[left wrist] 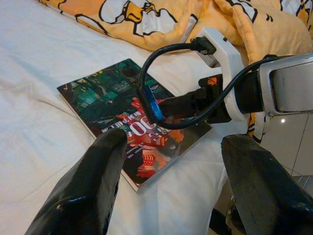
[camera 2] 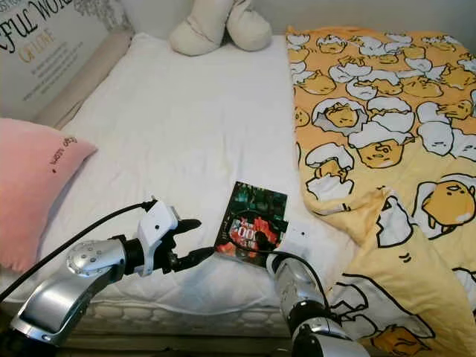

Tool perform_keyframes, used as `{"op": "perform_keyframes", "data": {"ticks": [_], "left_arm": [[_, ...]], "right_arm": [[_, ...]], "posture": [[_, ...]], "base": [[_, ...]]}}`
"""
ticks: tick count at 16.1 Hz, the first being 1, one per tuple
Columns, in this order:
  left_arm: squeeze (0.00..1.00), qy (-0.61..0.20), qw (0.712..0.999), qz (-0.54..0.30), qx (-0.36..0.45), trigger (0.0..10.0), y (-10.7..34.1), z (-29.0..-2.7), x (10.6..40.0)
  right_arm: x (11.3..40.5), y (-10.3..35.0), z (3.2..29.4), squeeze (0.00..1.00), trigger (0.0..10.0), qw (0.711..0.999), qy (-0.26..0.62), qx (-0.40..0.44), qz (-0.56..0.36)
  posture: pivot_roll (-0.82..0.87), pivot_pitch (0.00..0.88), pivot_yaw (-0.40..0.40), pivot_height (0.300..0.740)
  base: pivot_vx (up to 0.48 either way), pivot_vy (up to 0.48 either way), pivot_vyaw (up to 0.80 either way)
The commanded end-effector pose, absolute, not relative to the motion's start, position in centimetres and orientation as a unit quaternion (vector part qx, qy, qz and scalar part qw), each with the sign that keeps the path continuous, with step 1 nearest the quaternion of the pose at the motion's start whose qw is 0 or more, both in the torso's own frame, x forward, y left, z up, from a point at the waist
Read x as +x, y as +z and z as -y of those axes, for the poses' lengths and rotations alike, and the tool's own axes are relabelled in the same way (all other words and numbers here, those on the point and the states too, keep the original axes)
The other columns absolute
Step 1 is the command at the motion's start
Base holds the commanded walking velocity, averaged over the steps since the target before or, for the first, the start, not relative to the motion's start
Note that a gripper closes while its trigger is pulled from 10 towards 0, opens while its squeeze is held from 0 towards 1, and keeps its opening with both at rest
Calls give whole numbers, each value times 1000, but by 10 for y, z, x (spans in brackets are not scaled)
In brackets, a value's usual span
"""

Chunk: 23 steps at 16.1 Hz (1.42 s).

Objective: Clean up the room

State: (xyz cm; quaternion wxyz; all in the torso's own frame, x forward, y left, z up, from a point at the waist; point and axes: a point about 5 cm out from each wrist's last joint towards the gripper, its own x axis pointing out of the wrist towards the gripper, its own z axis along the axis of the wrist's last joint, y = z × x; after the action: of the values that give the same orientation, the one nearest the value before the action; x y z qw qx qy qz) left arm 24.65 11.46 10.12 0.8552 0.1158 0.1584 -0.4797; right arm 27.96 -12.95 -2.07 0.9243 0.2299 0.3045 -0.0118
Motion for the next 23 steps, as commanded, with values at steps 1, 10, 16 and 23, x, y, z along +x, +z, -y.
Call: {"op": "perform_keyframes", "data": {"ticks": [1,10,16,23], "left_arm": [[0,-482,852,-158,127,10000,102,-115,248],[0,-487,850,-157,127,10000,100,-109,248],[0,-488,849,-155,129,10000,100,-108,249],[0,-382,915,-125,41,10000,109,-121,277]], "right_arm": [[277,-23,116,0,0,913,8,251,-320],[281,-19,119,0,0,919,19,253,-302],[285,-16,118,0,0,925,30,241,-293],[314,22,122,0,0,960,45,193,-198]], "posture": [[20,0,69,740],[4,0,70,740],[4,0,66,740],[-6,0,62,740]], "base": [[0,0,0],[0,0,0],[0,0,0],[0,0,0]]}}
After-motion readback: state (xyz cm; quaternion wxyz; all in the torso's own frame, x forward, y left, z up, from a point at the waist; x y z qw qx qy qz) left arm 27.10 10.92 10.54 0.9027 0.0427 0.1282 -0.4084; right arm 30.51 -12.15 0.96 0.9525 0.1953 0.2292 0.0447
